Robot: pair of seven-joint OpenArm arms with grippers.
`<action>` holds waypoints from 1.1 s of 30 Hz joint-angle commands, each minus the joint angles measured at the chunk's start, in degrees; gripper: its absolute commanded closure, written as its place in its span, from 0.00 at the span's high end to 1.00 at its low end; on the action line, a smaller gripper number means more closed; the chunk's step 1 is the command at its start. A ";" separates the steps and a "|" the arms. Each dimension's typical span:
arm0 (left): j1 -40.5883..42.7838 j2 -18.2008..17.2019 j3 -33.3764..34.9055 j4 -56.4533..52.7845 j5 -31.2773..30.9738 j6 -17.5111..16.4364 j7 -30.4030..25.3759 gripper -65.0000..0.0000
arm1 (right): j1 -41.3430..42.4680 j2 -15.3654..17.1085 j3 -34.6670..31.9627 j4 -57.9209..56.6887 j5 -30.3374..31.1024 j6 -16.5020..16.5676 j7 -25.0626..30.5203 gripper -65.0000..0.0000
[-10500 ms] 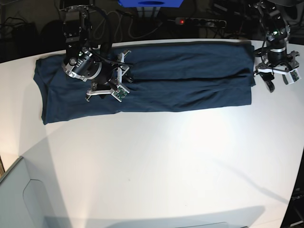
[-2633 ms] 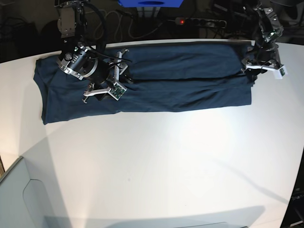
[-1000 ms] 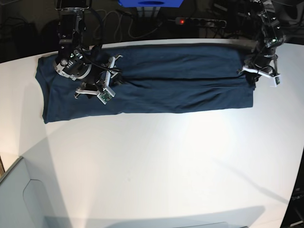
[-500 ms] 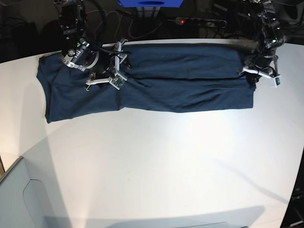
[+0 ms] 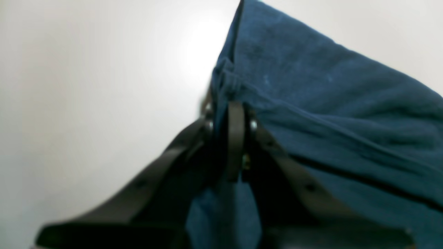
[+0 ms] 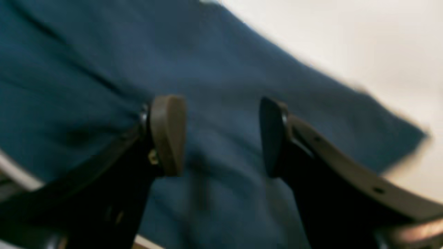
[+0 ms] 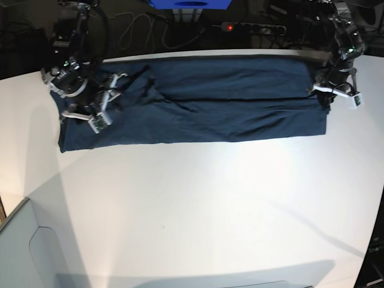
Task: Fold the T-shirt properly
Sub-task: 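Lift the strip end with the left gripper and fold it toward the right gripper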
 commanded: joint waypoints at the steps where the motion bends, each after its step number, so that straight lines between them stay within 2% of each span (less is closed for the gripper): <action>1: -0.15 -0.72 -0.26 1.14 -0.49 -0.12 -1.44 0.00 | 1.37 0.23 2.09 -0.75 1.05 0.87 1.41 0.49; 7: -0.15 -0.63 -0.26 1.14 -0.58 -0.12 -1.44 0.00 | 6.21 0.67 11.41 -12.71 1.05 0.87 1.58 0.49; 12: -0.06 -0.55 -0.26 1.40 -0.93 -0.12 -1.44 0.00 | 6.21 0.67 12.29 -14.38 1.05 0.87 3.08 0.49; 17: 0.47 -0.11 -0.26 8.52 -0.93 -0.21 -1.00 0.00 | 6.21 0.67 12.55 -12.62 1.14 0.87 5.01 0.49; 23: 3.19 5.34 0.35 21.80 -0.58 0.06 -0.92 0.00 | 5.59 0.23 12.55 -5.50 1.14 0.87 4.57 0.49; 25: 3.54 7.10 2.28 24.70 -0.49 0.14 -0.83 0.00 | 5.59 0.23 12.55 -3.92 1.14 0.87 4.57 0.49; 30: 4.69 8.86 10.28 26.37 -0.49 0.50 -0.92 0.00 | 4.45 -0.83 12.55 -0.31 1.14 0.87 4.57 0.49; 33: 4.51 10.71 16.35 26.28 -0.49 4.10 -1.09 0.00 | 4.19 -1.00 12.55 0.56 1.14 0.87 4.57 0.49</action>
